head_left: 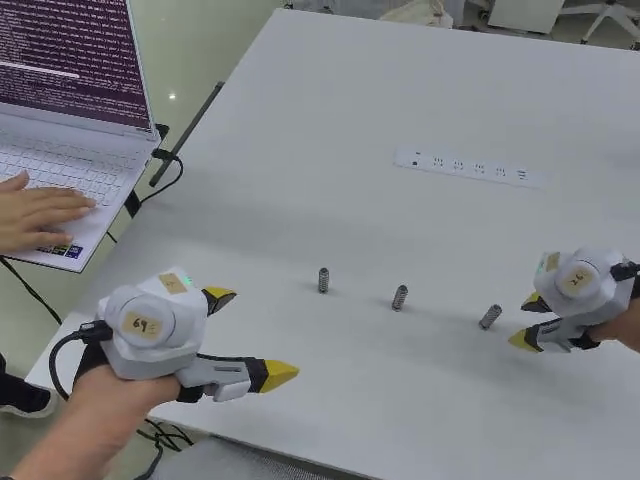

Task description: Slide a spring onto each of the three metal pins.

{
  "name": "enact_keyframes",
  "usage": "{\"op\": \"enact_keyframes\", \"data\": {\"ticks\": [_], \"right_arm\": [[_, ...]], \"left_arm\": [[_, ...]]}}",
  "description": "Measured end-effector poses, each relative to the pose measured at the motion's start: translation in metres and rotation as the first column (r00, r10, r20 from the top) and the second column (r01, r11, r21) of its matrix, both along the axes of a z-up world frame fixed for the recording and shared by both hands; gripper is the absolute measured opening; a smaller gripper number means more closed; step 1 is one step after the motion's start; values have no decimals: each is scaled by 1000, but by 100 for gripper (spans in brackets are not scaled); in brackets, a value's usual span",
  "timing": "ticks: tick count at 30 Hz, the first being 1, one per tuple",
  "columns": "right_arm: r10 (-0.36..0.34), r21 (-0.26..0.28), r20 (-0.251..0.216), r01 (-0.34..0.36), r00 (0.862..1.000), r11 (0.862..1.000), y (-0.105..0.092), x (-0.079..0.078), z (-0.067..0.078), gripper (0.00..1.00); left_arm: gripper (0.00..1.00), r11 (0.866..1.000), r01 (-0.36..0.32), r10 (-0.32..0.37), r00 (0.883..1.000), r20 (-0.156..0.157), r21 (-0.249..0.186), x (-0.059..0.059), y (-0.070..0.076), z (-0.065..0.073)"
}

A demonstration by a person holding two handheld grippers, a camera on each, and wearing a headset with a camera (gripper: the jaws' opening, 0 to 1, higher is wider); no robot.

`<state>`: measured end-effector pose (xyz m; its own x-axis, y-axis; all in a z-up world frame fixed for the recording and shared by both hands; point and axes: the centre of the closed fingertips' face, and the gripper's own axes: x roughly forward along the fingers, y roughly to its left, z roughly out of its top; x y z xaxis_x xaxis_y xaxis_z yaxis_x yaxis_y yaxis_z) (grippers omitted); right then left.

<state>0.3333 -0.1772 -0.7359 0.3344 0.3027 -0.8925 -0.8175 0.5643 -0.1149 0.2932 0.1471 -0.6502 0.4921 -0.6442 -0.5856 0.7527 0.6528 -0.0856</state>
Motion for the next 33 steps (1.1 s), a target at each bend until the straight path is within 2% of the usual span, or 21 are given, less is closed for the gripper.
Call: {"op": "enact_keyframes", "data": {"ticks": [2, 4, 13, 21, 30, 33], "right_arm": [[-55, 40, 31, 54, 998, 998, 1, -1, 4, 33], [-95, 71, 37, 92, 995, 993, 2, -5, 6, 34], [-186, 147, 69, 175, 980, 974, 0, -19, 9, 36], [-287, 250, 101, 254, 953, 934, 5, -26, 19, 39], [-335, 333, 108, 284, 936, 899, 16, -46, 30, 47], [-362, 379, 109, 298, 926, 876, 21, -53, 38, 50]], "left_arm": [[75, 1000, 0, 0, 1000, 1, 1, -1, 1, 1], [75, 1000, 2, -2, 1000, 4, -1, -2, 2, 2], [75, 1000, 12, -12, 1000, 7, -7, -4, 1, 4], [75, 1000, 28, -27, 1000, 9, -11, -3, -5, 4], [75, 999, 43, -43, 999, 14, -15, -1, -11, 5], [75, 999, 44, -44, 999, 15, -19, -1, -12, 5]]}}
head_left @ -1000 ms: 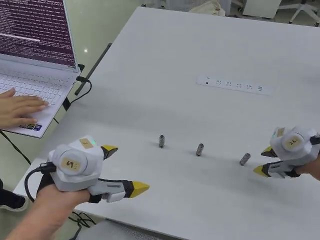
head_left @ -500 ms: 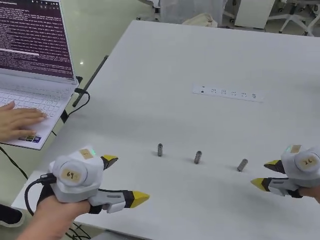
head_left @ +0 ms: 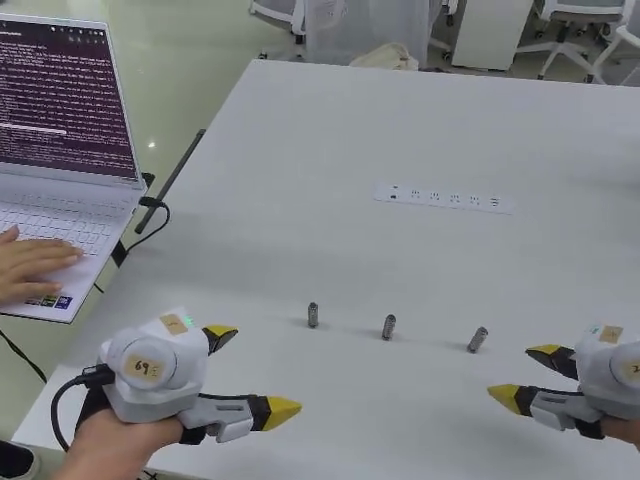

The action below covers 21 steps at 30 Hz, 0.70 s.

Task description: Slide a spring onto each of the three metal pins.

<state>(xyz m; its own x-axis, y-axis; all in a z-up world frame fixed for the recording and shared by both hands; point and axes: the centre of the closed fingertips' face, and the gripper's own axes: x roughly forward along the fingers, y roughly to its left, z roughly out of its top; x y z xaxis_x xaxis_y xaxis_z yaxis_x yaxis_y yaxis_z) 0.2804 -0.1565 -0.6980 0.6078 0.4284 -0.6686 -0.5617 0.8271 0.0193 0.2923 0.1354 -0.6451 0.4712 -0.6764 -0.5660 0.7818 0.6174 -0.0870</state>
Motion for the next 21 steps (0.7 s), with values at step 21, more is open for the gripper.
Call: {"op": "enact_keyframes", "data": {"ticks": [21], "right_arm": [[-121, 91, 2, 120, 993, 989, 7, -57, 3, 65]], "left_arm": [[75, 1000, 28, -28, 1000, 8, -8, 2, -13, 2]]}}
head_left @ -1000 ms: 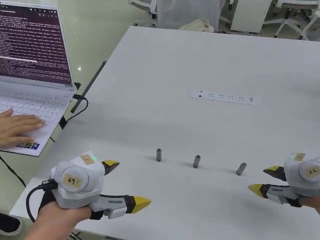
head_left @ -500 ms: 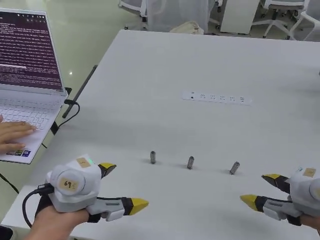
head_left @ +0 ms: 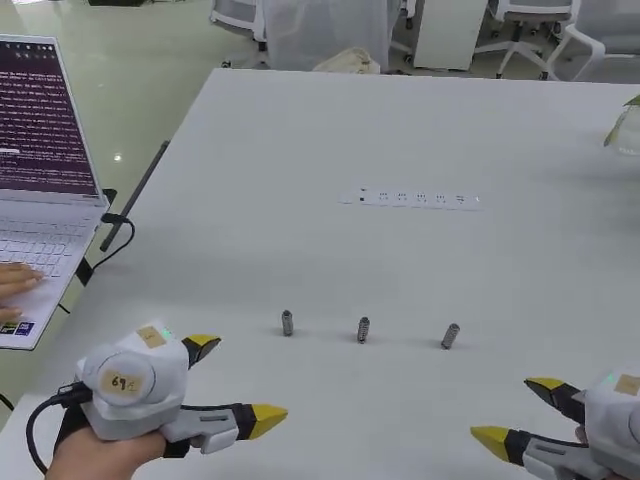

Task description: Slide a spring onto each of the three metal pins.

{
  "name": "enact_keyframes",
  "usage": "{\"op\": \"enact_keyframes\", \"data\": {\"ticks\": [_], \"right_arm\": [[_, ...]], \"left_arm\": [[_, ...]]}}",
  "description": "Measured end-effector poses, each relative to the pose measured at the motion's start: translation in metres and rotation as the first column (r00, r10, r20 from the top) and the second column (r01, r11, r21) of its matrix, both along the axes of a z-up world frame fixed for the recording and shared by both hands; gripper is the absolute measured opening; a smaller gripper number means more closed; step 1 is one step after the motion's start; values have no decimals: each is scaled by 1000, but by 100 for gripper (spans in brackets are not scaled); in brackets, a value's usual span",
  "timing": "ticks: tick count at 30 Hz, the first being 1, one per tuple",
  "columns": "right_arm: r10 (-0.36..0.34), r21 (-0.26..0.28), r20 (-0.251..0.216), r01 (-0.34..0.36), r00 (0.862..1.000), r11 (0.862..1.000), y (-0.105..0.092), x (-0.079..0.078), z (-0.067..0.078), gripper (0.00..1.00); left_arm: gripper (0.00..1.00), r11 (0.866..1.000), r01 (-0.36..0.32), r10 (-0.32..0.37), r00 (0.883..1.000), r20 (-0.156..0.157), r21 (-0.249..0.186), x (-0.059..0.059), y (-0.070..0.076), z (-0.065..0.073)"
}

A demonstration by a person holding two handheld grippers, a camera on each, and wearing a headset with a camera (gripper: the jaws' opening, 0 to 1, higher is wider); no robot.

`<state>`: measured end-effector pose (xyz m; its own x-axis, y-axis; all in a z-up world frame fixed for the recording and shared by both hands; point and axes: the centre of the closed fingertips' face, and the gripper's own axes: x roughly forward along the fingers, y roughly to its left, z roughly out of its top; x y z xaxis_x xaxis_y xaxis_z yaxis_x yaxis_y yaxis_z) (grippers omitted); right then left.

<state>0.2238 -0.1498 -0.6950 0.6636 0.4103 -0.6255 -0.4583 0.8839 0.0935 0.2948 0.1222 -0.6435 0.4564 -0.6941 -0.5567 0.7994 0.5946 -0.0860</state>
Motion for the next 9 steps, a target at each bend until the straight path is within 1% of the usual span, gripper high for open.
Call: {"op": "enact_keyframes", "data": {"ticks": [3, 6, 9], "right_arm": [[-1, -1, -5, 1, 1000, 1000, 3, -3, -3, 67], [-12, 15, 0, 12, 1000, 1000, 6, -3, 0, 69], [-13, 18, 6, 13, 1000, 1000, 6, -1, 2, 70]], "left_arm": [[75, 1000, 1, -1, 1000, -2, -2, -1, -1, 0], [76, 1000, 7, -7, 1000, -3, -1, -2, -3, -1], [76, 1000, 7, -7, 1000, -2, -2, -1, -4, 0]]}}
